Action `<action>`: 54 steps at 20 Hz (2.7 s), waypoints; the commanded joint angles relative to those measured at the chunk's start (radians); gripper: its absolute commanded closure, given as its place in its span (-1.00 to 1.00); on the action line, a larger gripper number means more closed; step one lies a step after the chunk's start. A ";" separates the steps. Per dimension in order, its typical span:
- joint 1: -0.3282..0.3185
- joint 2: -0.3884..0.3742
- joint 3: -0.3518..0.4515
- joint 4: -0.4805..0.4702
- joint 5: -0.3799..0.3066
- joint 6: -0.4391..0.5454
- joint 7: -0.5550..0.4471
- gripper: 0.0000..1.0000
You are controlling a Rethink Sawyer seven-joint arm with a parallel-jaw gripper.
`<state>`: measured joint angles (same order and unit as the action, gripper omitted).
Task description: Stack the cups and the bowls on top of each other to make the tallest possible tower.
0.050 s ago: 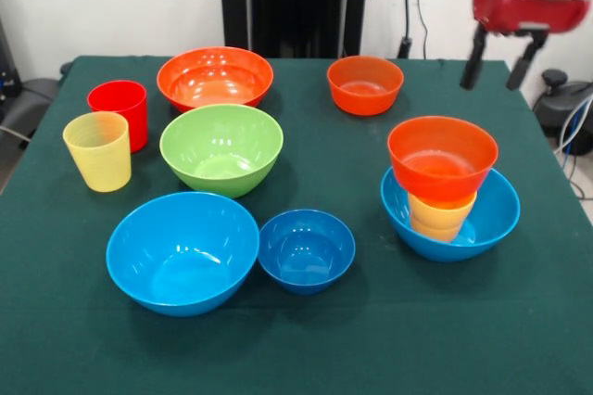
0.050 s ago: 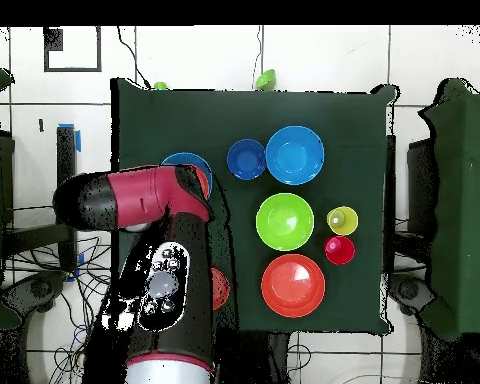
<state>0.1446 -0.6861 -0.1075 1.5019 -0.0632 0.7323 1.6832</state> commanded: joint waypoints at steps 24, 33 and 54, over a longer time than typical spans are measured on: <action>-0.729 -0.072 0.501 0.546 -0.568 -0.398 -0.221 -1.00; -0.751 0.072 0.424 0.410 -0.792 -0.462 -0.135 -1.00; -1.087 0.151 0.751 0.250 -0.836 -0.181 -0.495 -1.00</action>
<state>-0.9355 -0.5827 0.4955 1.8775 -0.8346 0.4235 1.5900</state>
